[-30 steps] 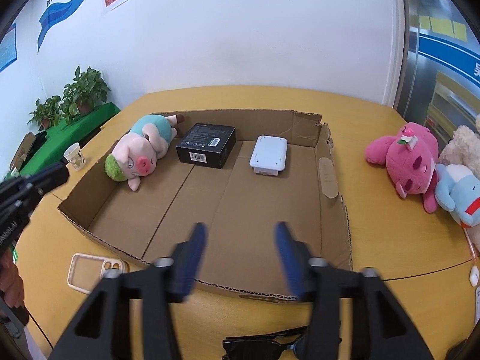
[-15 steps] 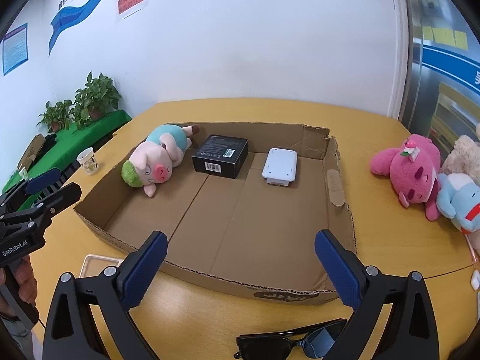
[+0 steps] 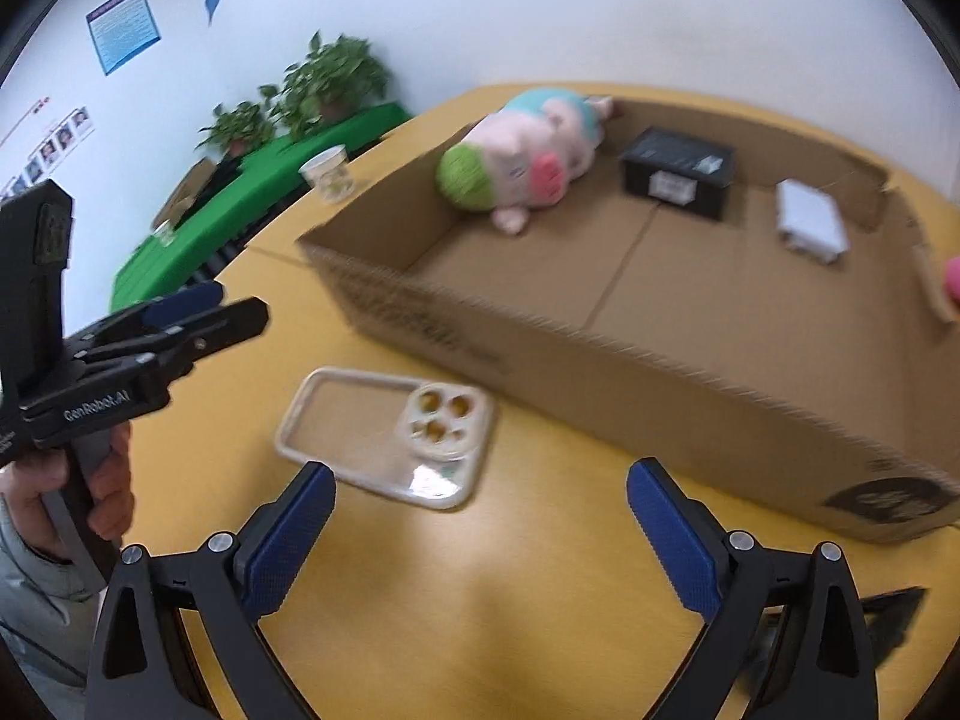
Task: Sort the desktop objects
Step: 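Move the right tool toward the clear phone case on the table, then close the right gripper on the phone case rim and lift it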
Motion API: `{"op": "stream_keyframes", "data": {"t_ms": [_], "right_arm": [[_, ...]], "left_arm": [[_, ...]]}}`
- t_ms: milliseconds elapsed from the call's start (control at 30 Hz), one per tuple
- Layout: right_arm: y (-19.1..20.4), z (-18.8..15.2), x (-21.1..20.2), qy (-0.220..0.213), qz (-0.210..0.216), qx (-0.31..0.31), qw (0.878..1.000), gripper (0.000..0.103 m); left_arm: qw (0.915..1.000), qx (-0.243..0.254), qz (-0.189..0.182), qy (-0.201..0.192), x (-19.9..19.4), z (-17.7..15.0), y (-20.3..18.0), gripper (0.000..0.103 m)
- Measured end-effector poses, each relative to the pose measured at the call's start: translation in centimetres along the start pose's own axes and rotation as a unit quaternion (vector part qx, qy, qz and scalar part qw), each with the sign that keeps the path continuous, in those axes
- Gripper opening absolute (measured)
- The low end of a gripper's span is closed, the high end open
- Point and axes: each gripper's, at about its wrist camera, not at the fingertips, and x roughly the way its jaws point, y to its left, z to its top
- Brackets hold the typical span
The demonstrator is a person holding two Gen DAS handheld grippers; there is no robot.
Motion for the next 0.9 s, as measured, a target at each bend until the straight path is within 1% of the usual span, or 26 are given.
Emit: {"op": "stream_keyframes", "data": {"t_ms": [33,100,133,200,267,300,333,367,433,500,567,667,800,900], "right_arm": [[0.4,-0.1,1.0,0.009,0.011,-0.002,1.000,0.098],[0.7,-0.3,2.5,0.026,0.018,-0.006,0.999,0.098],[0.9,-0.4,3.4,0.035,0.024,-0.008,0.999,0.098],[1.1,-0.3,4.6,0.045,0.037,-0.008,0.998,0.098],[1.2,0.0,5.8,0.049,0.053,-0.007,0.997,0.098],[1.3,0.1,6.4,0.050,0.056,-0.008,0.997,0.098],[1.4,0.1,7.0,0.053,0.061,-0.008,0.997,0.098],[1.3,0.1,7.4,0.057,0.060,-0.006,0.997,0.097],[1.3,-0.3,7.5,0.051,0.059,-0.008,0.997,0.095],[1.0,-0.6,7.3,0.048,0.071,-0.002,0.996,0.092],[0.8,-1.1,6.4,0.039,0.070,-0.001,0.997,0.093],[0.5,-2.0,4.3,0.008,0.064,0.000,0.998,0.093],[-0.3,-3.0,0.4,-0.048,0.059,0.013,0.997,0.093],[-0.4,-4.1,-1.8,-0.070,0.055,0.007,0.996,0.093]], "left_arm": [[0.9998,-0.007,-0.010,0.018,0.6,-0.6,0.4,0.082],[0.9979,-0.023,-0.037,0.048,1.7,-1.4,1.1,0.082],[0.9957,-0.035,-0.054,0.066,2.6,-1.8,1.4,0.082],[0.9908,-0.051,-0.074,0.101,4.2,-2.4,1.5,0.082],[0.9865,-0.057,-0.101,0.115,5.3,-2.8,1.2,0.082],[0.9853,-0.060,-0.106,0.119,5.8,-2.9,1.1,0.080],[0.9866,-0.056,-0.106,0.111,5.8,-2.9,0.9,0.080],[0.9862,-0.056,-0.111,0.110,5.8,-2.9,0.8,0.079],[0.9846,-0.056,-0.118,0.115,5.8,-2.9,0.7,0.079],[0.9830,-0.060,-0.130,0.115,5.6,-2.8,0.4,0.079],[0.9830,-0.056,-0.141,0.104,5.1,-2.5,-0.1,0.079],[0.9845,-0.039,-0.154,0.075,3.5,-1.9,-1.4,0.079],[0.9823,-0.005,-0.185,0.030,0.9,-1.3,-3.2,0.079],[0.9795,0.021,-0.199,0.022,0.1,-1.5,-4.2,0.079]]}}
